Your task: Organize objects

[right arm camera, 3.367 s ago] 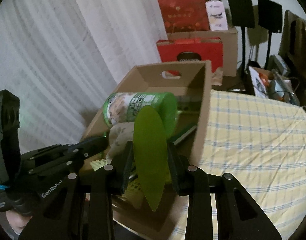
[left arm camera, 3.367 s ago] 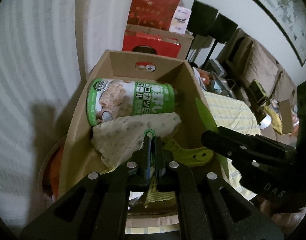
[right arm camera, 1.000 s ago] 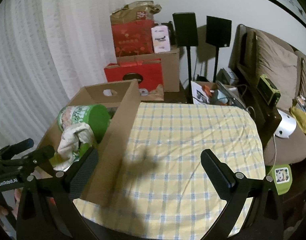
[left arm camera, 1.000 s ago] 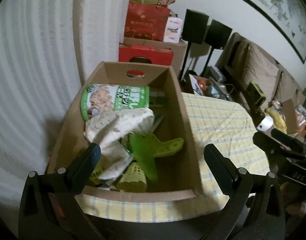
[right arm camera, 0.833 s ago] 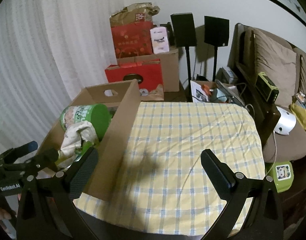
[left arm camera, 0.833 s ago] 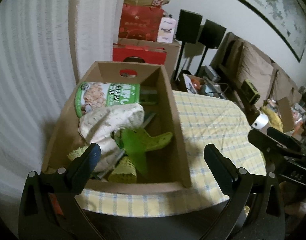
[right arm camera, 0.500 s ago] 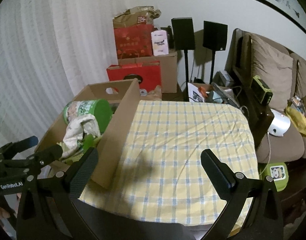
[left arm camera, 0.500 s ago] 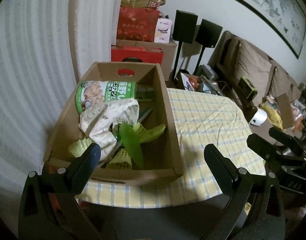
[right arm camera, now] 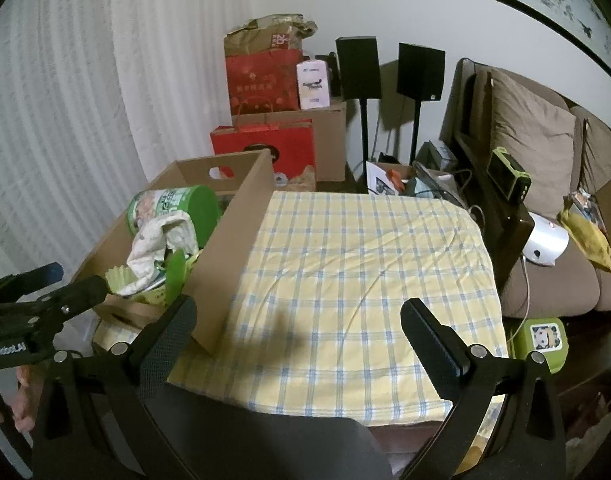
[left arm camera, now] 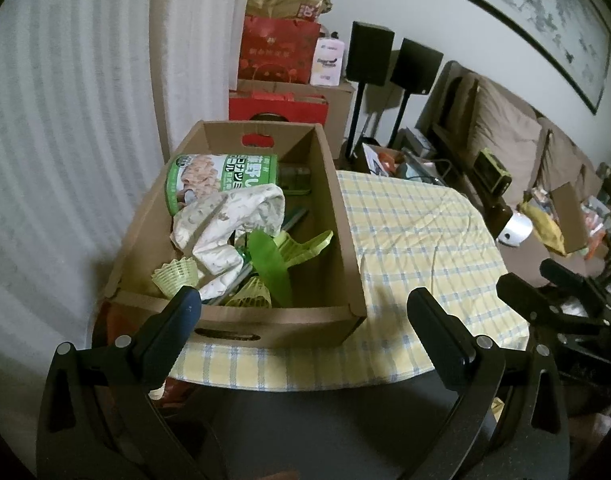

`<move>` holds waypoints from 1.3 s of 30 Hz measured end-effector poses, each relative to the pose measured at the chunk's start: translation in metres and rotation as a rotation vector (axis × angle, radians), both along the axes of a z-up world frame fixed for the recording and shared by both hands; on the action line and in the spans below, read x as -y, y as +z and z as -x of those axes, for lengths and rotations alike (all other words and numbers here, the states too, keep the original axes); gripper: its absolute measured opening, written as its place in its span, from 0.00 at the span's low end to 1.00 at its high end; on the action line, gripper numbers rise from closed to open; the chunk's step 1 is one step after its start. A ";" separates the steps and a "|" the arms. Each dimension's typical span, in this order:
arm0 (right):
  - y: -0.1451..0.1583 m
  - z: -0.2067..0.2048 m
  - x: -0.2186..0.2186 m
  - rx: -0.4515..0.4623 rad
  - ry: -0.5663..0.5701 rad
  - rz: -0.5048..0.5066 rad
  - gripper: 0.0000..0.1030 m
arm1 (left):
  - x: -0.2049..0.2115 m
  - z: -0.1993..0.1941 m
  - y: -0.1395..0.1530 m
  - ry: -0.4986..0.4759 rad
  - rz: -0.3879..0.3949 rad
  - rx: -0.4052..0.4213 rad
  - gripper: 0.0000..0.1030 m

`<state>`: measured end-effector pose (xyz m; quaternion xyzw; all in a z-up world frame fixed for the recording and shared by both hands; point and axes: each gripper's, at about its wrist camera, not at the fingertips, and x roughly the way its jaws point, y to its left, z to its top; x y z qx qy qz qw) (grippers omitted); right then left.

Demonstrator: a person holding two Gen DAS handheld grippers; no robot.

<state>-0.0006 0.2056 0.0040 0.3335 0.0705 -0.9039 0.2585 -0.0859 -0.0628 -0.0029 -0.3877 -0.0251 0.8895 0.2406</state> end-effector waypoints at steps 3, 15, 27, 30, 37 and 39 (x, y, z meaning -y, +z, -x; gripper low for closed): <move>-0.001 -0.001 0.000 -0.001 0.000 -0.002 1.00 | 0.002 -0.004 0.000 0.003 0.006 0.001 1.00; -0.001 -0.008 0.001 -0.007 -0.004 -0.005 1.00 | 0.000 -0.009 -0.002 0.019 0.019 0.002 1.00; -0.001 -0.009 -0.002 -0.011 -0.008 -0.001 1.00 | 0.000 -0.009 -0.002 0.032 0.022 0.007 1.00; -0.001 -0.010 -0.002 -0.011 -0.009 -0.001 1.00 | -0.001 -0.008 -0.004 0.037 0.030 0.008 1.00; 0.000 -0.010 -0.004 -0.011 -0.013 0.000 1.00 | -0.001 -0.007 -0.006 0.045 0.034 0.017 1.00; 0.000 -0.010 -0.004 -0.012 -0.014 0.001 1.00 | -0.002 -0.007 -0.006 0.047 0.034 0.017 1.00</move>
